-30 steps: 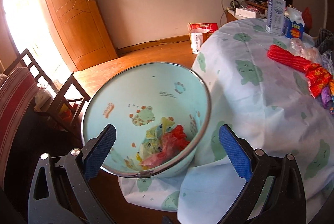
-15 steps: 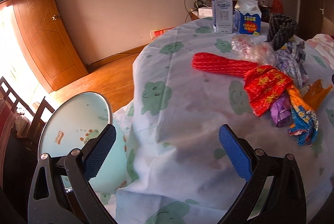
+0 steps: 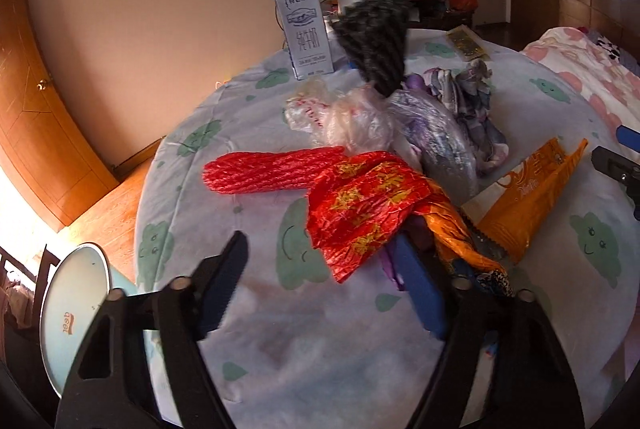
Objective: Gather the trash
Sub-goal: 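Grasp the red-and-gold wrapper with the left tool, then carry the red wrapper toward the bin with the left tool while the right reaches the orange wrapper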
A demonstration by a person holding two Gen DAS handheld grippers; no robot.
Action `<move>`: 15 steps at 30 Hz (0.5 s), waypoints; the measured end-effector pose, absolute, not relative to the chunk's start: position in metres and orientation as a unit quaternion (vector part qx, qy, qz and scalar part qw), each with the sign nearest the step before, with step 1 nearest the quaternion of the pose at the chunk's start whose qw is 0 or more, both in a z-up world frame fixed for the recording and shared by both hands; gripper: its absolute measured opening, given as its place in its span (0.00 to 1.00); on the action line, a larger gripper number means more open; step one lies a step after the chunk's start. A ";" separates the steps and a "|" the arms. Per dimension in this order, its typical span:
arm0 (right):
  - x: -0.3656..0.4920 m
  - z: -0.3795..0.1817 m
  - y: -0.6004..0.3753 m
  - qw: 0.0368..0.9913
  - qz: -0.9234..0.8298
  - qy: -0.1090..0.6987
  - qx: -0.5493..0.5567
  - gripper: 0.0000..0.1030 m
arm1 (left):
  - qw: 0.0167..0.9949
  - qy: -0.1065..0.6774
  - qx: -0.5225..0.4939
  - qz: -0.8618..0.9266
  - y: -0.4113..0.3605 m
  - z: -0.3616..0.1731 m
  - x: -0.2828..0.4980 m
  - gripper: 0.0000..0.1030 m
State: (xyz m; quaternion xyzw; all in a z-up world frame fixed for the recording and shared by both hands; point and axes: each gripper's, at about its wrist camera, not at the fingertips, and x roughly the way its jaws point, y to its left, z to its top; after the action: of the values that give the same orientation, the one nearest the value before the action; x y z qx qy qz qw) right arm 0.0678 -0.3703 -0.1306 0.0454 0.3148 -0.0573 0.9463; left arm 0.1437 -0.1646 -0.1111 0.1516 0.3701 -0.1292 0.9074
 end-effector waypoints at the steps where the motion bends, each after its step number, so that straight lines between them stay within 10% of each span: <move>1: 0.067 -0.131 -0.371 0.947 -0.055 0.314 0.049 0.84 | 0.905 0.375 0.148 -0.138 -0.167 -0.112 0.146 0.40; 2: 0.067 -0.131 -0.370 0.947 -0.051 0.313 0.052 0.84 | 0.902 0.379 0.145 -0.148 -0.168 -0.113 0.147 0.18; 5: 0.066 -0.132 -0.369 0.947 -0.049 0.312 0.055 0.84 | 0.900 0.381 0.142 -0.158 -0.168 -0.111 0.148 0.06; 15: 0.066 -0.125 -0.369 0.949 -0.050 0.303 0.067 0.84 | 0.928 0.340 0.114 -0.104 -0.100 -0.067 0.122 0.05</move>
State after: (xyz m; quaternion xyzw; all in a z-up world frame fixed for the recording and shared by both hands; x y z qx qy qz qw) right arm 0.0662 -0.3687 -0.1251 0.0674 0.3033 -0.0500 0.9492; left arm 0.1220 -0.0997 -0.0668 0.1141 0.3404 -0.1036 0.9276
